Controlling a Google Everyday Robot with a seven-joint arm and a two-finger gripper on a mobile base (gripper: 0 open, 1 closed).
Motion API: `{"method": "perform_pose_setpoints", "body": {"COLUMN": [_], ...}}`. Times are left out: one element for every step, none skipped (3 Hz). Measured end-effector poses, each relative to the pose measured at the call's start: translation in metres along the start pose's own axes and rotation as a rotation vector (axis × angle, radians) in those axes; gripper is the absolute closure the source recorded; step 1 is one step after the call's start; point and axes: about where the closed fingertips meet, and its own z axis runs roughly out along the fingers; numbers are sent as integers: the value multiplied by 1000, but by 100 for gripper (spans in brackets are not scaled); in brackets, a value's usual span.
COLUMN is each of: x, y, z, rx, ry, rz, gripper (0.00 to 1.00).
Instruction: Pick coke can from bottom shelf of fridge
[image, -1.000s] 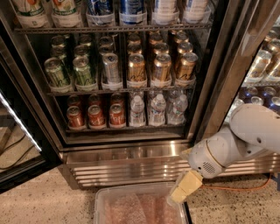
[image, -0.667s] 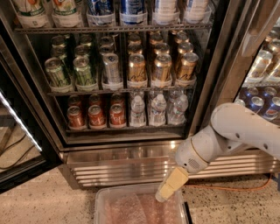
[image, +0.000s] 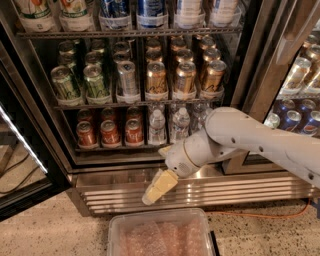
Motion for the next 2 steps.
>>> {"method": "perform_pose_setpoints", "body": {"x": [-3,3], "y": [-3,-1], "z": [1,7], "rx": [14,59], "ry": [-7,-63], "rz": [-3,48], "gripper": [0,0]}}
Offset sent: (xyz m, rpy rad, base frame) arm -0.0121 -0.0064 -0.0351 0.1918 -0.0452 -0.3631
